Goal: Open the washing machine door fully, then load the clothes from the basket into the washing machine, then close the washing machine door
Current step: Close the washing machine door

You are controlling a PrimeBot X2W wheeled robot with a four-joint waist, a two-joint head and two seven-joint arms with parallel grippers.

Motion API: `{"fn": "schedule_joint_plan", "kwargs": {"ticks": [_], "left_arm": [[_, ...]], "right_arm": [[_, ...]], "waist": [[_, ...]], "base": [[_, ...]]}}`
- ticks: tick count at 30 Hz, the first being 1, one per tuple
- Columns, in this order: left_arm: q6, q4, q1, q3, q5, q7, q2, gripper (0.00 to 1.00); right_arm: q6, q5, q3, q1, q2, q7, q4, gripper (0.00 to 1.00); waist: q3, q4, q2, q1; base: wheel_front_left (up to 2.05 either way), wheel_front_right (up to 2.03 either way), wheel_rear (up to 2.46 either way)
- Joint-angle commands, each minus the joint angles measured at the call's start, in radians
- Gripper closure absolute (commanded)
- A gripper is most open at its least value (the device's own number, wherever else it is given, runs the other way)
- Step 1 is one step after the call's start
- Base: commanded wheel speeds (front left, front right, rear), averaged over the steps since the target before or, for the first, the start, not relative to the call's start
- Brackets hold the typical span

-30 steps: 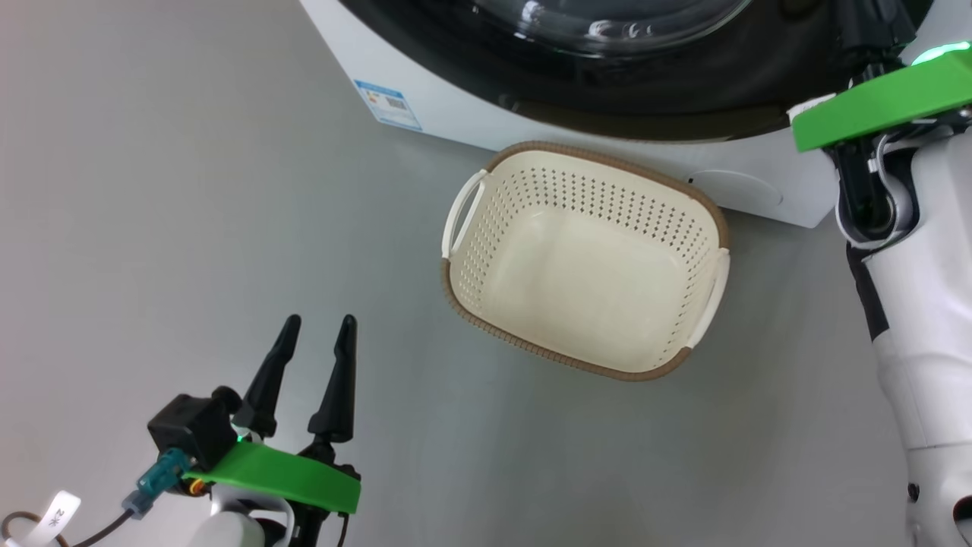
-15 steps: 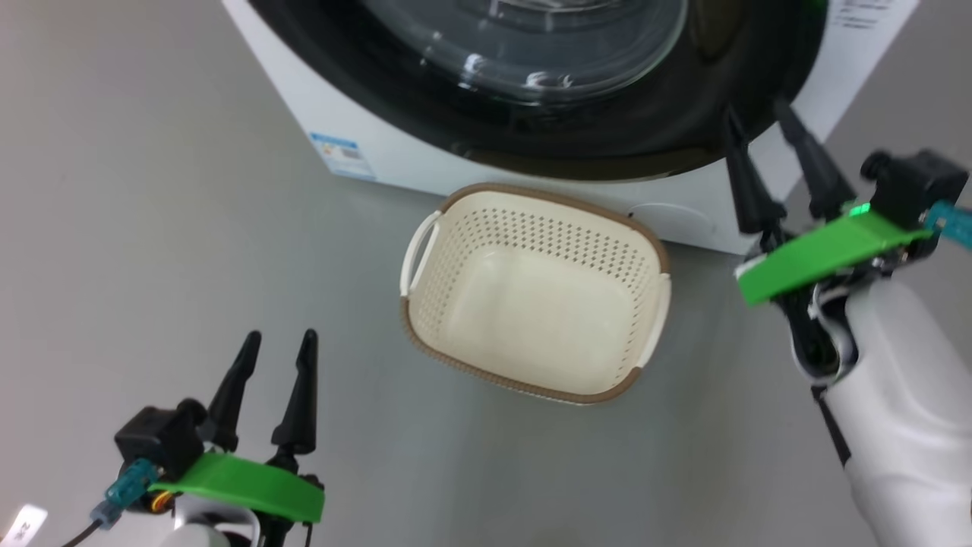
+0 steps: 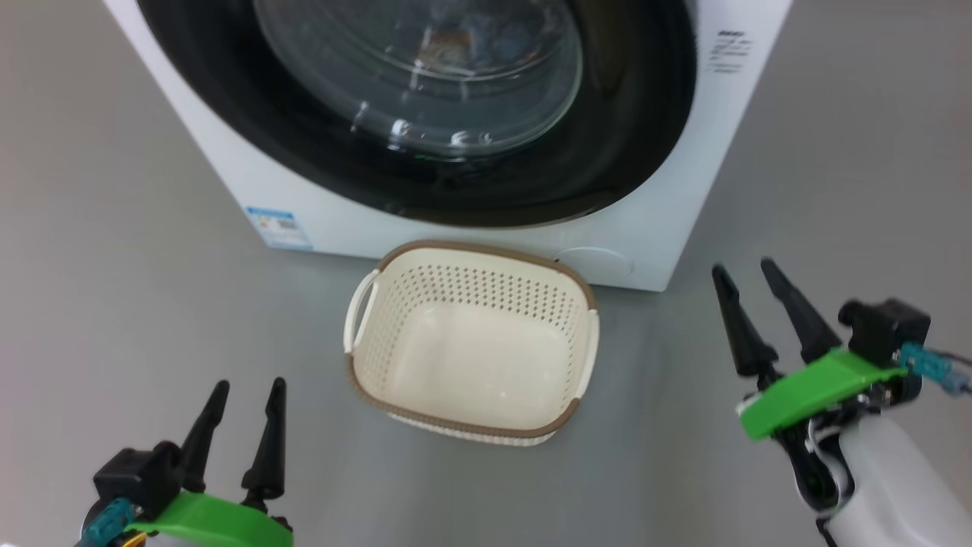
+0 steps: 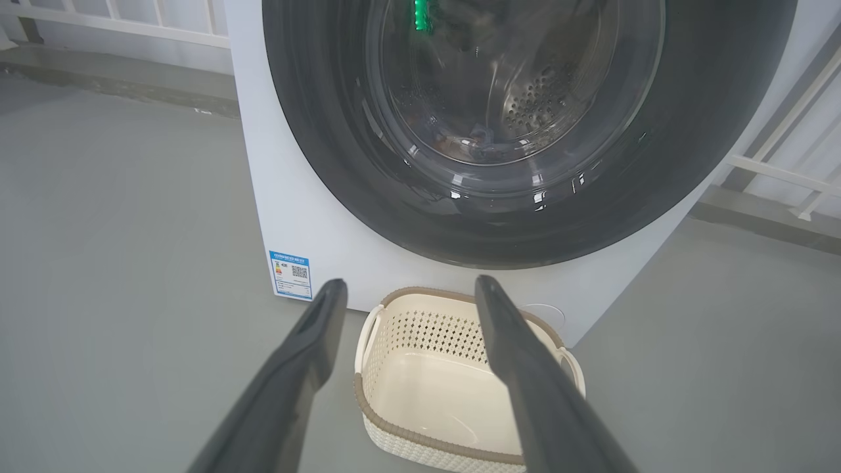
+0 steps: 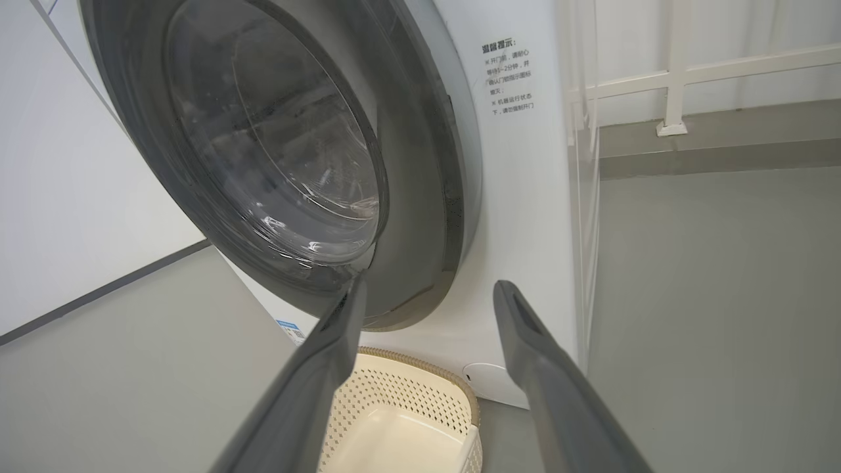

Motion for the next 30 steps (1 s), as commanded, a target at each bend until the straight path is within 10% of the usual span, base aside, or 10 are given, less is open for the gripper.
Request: {"fn": "schedule_joint_plan", "kwargs": {"ticks": [1,30], "left_arm": [[-0.002,-0.015,-0.002,0.039,0.008,-0.006,0.032,0.0],[-0.002,0.012,0.046,0.044,0.003,-0.006,0.083,0.0]], "right_arm": [[0.001,0.005,0.017,0.029,-0.003,-0.005,-0.03,0.0],[0.001,0.003,-0.094,0.254,-0.017,-0.005,-0.082,0.0]], "waist": [[-0.048,-0.049,0.0,0.0],[-0.107,-0.203,0.0,0.0]], "base": [[0.0,0.0,0.0],[0.0,0.0,0.0]]}}
